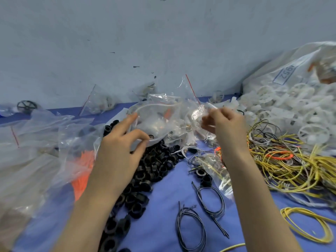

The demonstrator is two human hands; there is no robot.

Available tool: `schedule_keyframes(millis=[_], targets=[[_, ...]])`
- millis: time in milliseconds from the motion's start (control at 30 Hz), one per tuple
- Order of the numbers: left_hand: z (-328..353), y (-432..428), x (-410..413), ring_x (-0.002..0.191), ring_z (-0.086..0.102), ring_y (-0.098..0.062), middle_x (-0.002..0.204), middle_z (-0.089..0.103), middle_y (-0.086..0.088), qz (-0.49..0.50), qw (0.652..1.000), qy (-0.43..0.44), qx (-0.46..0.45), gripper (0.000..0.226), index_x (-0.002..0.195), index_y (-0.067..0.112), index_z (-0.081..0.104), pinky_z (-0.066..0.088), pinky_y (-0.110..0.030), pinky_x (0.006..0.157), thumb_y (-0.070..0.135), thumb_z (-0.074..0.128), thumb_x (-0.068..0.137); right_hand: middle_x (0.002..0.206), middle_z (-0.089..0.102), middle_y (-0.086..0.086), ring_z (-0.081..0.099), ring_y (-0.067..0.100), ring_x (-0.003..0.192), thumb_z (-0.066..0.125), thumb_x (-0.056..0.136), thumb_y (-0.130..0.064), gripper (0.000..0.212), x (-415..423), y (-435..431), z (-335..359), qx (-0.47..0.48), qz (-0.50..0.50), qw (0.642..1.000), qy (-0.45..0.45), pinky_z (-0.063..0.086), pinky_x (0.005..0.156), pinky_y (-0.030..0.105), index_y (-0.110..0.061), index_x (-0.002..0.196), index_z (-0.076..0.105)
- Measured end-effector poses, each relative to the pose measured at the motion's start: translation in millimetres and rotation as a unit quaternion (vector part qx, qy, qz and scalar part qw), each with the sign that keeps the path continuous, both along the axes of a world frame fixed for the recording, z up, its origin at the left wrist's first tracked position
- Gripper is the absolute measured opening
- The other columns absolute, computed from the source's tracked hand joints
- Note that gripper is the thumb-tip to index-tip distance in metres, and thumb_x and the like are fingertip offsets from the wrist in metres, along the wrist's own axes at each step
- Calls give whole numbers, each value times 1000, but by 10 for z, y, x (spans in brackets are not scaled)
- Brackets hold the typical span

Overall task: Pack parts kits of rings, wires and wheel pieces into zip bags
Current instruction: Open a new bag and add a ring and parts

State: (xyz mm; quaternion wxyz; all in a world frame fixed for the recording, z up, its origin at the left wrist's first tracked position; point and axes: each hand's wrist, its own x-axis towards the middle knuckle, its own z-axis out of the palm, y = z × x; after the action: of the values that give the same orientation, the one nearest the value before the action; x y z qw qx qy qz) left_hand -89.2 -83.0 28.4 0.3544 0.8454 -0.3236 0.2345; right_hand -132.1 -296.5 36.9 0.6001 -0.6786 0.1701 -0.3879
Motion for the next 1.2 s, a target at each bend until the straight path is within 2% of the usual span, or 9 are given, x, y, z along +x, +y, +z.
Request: schedule_keyframes(millis=[133, 267, 433, 633, 767, 900, 1000, 1067, 1200], targets=[[40, 61, 19, 118, 60, -24, 136, 57, -6, 22, 999, -7, -39, 7, 82, 13, 74, 47, -33, 93, 6, 74, 80, 75, 64, 24, 46, 21, 61, 52, 92, -17, 31, 297, -22, -635, -203, 42, 932, 298, 36, 58, 31, 5, 73, 63], [36, 51, 9, 120, 57, -20, 134, 59, -4, 16, 999, -3, -44, 9, 81, 15, 74, 51, -39, 91, 6, 73, 81, 74, 56, 17, 53, 25, 80, 50, 93, -22, 30, 457, 52, -995, -319, 105, 853, 400, 36, 64, 32, -3, 71, 58], [30, 40, 3, 121, 57, -18, 134, 59, 0, 11, 998, -5, -54, 11, 79, 19, 73, 51, -40, 91, 9, 73, 82, 50, 42, 6, 37, 17, 50, 57, 89, -16, 40, 364, 6, -757, -231, 66, 915, 325, 27, 46, 23, -11, 51, 43], [27, 52, 36, 119, 55, -14, 133, 60, -2, 2, 999, -2, -54, 18, 77, 25, 69, 33, -12, 94, 8, 73, 80, 83, 73, 0, 67, 20, 85, 52, 90, -5, 22, 70, 1, -173, -50, 82, 988, 117, 53, 84, 39, -18, 86, 70], [23, 60, 19, 121, 52, -8, 134, 58, 3, -1, 999, -1, -54, 14, 79, 24, 71, 37, -15, 92, 11, 71, 82, 71, 70, -1, 67, 11, 76, 54, 89, -9, 18, -87, -127, 11, 59, 120, 991, 28, 51, 71, 32, -13, 79, 69], [15, 63, 12, 119, 49, -2, 134, 58, 7, 0, 999, 1, -51, 14, 79, 27, 70, 34, -8, 93, 13, 71, 83, 69, 63, 11, 69, 30, 70, 56, 88, -5, 10, -177, -341, -57, 121, 233, 955, 135, 58, 64, 42, 1, 83, 62], [14, 60, 24, 118, 50, -2, 129, 55, 13, -2, 999, 10, -48, 17, 78, 29, 69, 26, 2, 93, 12, 72, 82, 75, 66, 14, 68, 30, 68, 52, 87, 6, 15, -213, -379, -193, 1, 217, 918, 332, 58, 70, 45, -2, 93, 63], [8, 56, 25, 116, 52, -4, 126, 52, 18, -2, 999, 5, -47, 19, 78, 31, 68, 34, -12, 97, 13, 72, 82, 79, 65, 6, 64, 19, 67, 49, 88, 6, 26, -230, -386, -209, -153, 165, 857, 464, 54, 56, 30, -10, 102, 64], [-1, 52, 34, 109, 59, -8, 125, 57, 16, -2, 997, -9, -78, 20, 78, 33, 67, 50, -35, 89, 14, 72, 82, 86, 61, -1, 55, 10, 66, 54, 88, -3, 25, -270, -412, -99, -289, 54, 851, 435, 39, 49, 19, -18, 104, 67]])
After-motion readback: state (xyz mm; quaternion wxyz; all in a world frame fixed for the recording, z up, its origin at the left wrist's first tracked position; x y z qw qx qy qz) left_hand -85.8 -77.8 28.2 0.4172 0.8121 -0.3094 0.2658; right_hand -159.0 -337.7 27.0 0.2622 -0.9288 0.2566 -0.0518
